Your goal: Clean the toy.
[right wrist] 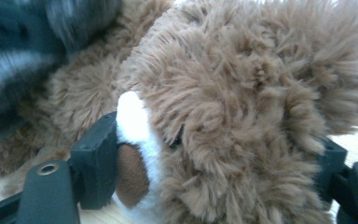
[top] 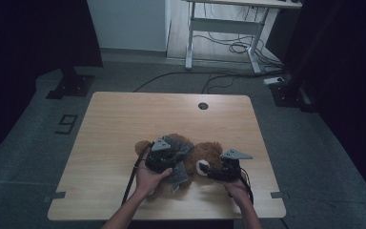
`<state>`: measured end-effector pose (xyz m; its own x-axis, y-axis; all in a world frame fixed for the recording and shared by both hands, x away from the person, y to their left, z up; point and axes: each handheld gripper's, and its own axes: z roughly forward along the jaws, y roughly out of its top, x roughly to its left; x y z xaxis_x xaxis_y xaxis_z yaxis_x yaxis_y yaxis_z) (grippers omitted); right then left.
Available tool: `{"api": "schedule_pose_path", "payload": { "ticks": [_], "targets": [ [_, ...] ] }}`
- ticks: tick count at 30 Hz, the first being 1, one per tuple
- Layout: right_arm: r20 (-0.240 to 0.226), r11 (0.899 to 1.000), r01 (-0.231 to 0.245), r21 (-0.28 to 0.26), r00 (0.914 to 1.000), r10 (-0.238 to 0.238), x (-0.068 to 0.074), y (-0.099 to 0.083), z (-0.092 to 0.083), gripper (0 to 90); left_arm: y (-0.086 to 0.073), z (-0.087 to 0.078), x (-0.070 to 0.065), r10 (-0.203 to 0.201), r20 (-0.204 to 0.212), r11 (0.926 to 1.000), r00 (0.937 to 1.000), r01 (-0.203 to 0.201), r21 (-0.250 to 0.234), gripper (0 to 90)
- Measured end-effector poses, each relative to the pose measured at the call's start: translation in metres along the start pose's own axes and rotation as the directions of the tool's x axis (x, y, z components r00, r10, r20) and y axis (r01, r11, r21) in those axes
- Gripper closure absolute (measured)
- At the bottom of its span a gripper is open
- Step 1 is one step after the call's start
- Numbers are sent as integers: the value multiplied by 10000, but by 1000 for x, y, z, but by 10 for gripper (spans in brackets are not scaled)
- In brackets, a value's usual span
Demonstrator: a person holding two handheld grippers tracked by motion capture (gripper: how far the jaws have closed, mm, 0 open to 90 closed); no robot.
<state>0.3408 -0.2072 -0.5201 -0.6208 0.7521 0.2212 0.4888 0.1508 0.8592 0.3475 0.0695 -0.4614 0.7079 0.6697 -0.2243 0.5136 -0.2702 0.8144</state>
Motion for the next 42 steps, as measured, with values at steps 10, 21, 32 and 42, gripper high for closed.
{"api": "schedule_pose_path", "payload": {
  "ticks": [10, 21, 32, 42],
  "targets": [
    [463, 9967, 769, -241, 9961, -757, 11, -9, -4, 252, 64, 47, -40, 714, -157, 9964, 9973, -705, 472, 783],
    [301, 9979, 567, -317, 9980, -557, 7, -12, -6, 249, 32, 44, -14, 462, -479, 9936, 9978, -410, 1048, 788],
    [283, 9982, 453, -384, 9986, -442, 6, -12, -6, 248, 7, -38, 69, -1032, -2099, 9909, 9723, 1187, 629, 786],
    [296, 9980, 481, -417, 9985, -469, 7, -12, -5, 247, 31, 2, 36, -494, -1191, 9926, 9916, 621, 1047, 784]
  ]
}}
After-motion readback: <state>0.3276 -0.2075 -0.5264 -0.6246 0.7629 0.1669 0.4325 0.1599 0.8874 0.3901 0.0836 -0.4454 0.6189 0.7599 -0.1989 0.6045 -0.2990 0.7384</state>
